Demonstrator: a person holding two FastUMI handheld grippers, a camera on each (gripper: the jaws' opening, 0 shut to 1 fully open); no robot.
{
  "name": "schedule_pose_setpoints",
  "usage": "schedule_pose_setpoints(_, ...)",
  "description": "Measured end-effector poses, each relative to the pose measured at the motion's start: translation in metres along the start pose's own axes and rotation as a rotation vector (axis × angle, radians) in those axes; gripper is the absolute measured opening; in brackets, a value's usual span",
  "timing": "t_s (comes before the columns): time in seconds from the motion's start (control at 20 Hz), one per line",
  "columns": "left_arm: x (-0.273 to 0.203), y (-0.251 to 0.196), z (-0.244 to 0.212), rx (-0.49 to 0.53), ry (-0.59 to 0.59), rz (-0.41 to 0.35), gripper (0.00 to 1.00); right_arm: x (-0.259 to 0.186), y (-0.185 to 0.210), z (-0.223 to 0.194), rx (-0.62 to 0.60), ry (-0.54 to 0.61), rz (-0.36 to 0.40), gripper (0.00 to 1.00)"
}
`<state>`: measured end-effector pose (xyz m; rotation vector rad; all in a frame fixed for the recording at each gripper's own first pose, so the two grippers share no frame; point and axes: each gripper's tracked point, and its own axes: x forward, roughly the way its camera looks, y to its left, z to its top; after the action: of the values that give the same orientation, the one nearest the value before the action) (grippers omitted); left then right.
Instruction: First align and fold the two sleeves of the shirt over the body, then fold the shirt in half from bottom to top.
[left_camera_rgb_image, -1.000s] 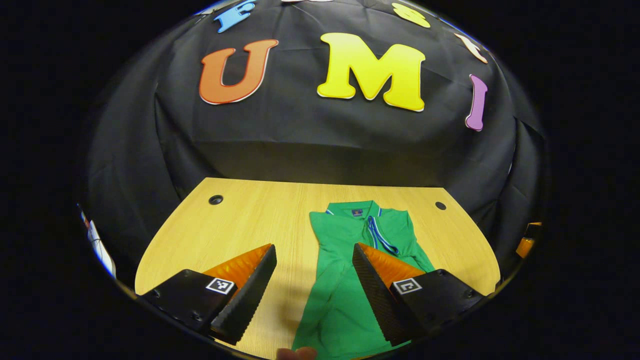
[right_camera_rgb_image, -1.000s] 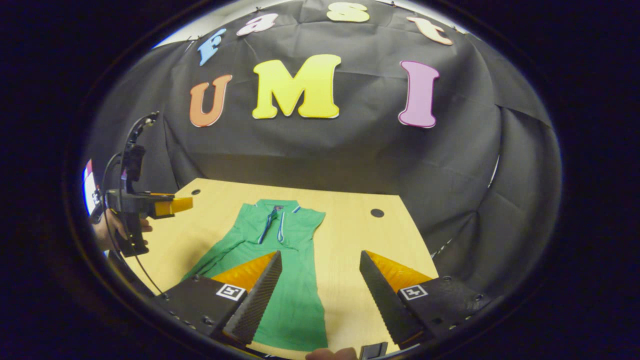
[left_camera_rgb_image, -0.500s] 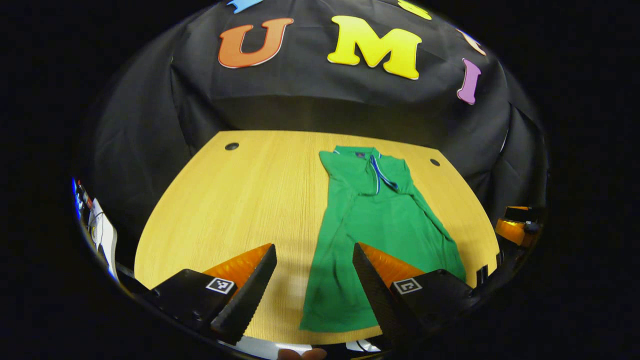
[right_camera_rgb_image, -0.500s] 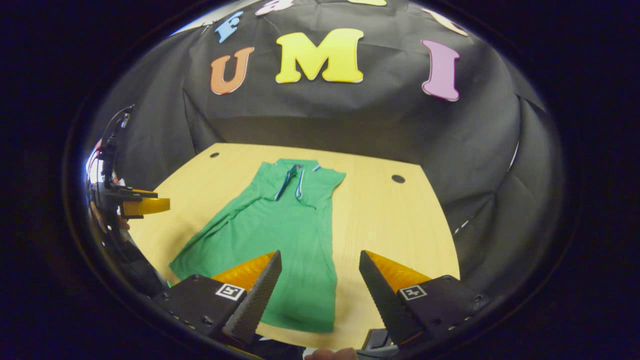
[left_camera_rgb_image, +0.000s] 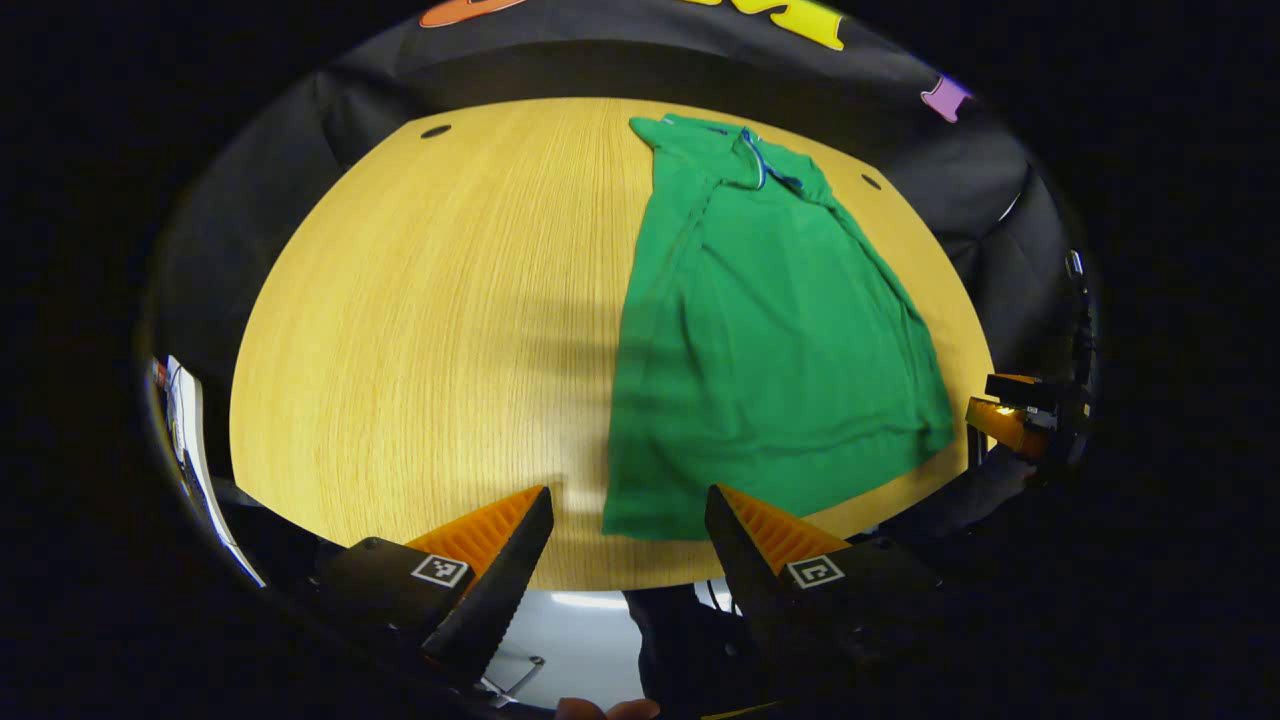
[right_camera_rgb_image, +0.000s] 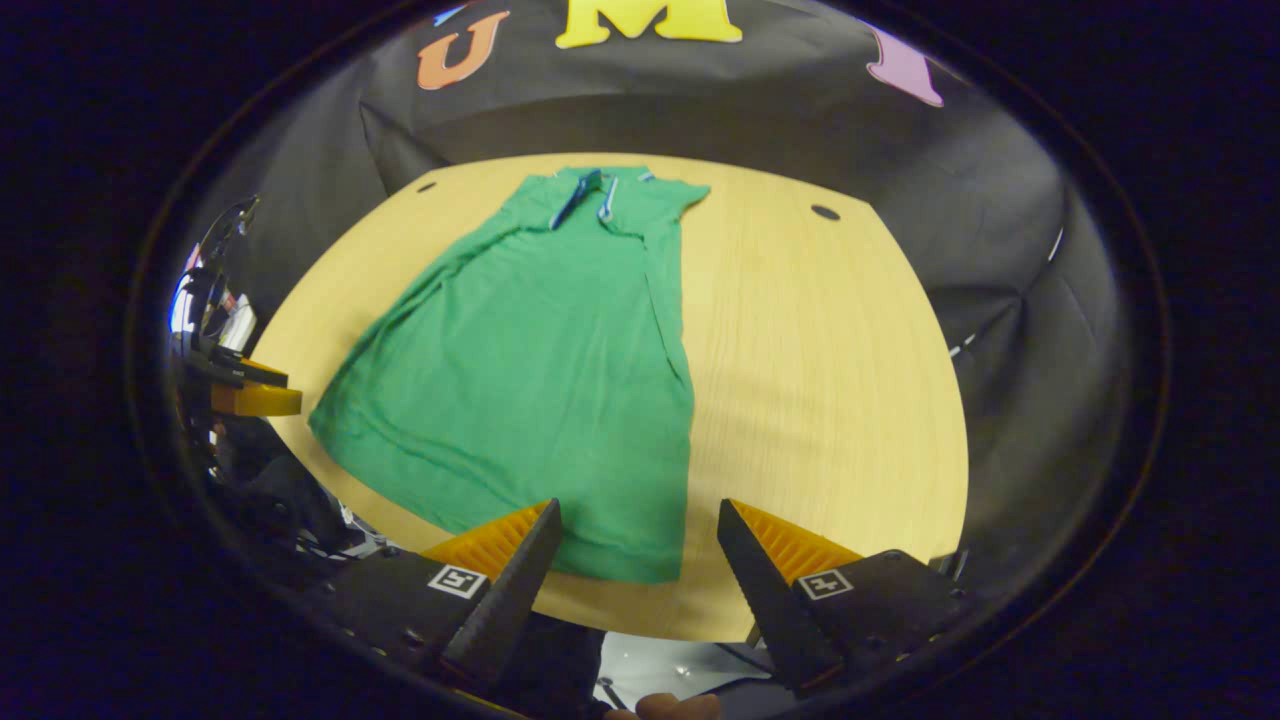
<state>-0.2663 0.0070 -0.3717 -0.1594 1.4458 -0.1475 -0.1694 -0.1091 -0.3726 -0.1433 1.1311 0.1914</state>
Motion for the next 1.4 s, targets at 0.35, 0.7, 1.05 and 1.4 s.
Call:
schedule_pose_setpoints(0.35, 0.018, 0.018, 0.004, -0.027, 0.076, 0.033, 0.99, 0.026, -0.011, -0.032, 0.042, 0.149, -0.023, 0.97)
schedule_pose_setpoints(0.7, 0.030, 0.031, 0.016, 0.029, 0.106, 0.072, 0.99, 0.034, -0.005, -0.040, 0.064, 0.184, -0.002, 0.95)
schedule_pose_setpoints(1.05, 0.041, 0.035, 0.024, 0.030, 0.142, 0.102, 0.95, 0.035, -0.002, -0.041, 0.069, 0.224, -0.003, 0.89)
schedule_pose_setpoints(1.4, 0.046, 0.035, 0.030, 0.053, 0.184, 0.065, 0.47, 0.036, 0.018, -0.039, 0.086, 0.229, 0.039, 0.27)
